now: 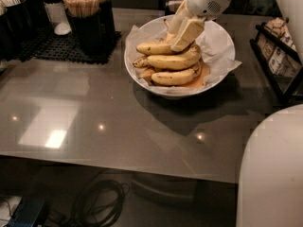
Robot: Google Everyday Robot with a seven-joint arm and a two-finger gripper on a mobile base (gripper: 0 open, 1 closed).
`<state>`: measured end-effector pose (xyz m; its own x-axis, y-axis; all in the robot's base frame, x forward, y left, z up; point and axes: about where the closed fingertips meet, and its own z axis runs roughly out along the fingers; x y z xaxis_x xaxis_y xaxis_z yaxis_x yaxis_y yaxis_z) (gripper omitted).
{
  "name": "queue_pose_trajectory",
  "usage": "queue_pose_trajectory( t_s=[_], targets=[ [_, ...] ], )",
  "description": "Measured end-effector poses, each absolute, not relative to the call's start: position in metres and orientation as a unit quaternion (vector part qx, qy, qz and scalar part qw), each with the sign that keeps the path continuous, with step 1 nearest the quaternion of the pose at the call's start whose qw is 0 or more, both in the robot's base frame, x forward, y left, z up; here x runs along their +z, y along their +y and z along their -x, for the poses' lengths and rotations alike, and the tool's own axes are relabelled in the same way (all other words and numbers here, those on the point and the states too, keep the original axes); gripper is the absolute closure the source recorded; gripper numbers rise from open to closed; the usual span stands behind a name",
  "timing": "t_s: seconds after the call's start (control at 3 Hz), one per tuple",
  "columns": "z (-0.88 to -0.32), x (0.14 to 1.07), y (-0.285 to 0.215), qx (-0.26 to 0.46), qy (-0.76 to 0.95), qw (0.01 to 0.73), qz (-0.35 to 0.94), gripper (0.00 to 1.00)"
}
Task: Pick banana from white bowl
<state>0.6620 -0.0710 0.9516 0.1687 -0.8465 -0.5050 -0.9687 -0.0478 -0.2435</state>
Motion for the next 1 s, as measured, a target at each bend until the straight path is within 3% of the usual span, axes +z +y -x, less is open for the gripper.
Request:
queue_pose_trajectory(
  t_s=[0.33, 0.67, 1.0],
  targets=[
    [-0.663, 0.948, -0.074, 0.115, 0.64, 0.267, 0.711, 0.43],
    [-0.662, 0.941, -0.076, 0.121, 0.646, 0.261, 0.707, 0.31],
    [-0.662, 0.936, -0.077, 0.128, 0.649, 0.254, 0.705, 0.3]
  ],
)
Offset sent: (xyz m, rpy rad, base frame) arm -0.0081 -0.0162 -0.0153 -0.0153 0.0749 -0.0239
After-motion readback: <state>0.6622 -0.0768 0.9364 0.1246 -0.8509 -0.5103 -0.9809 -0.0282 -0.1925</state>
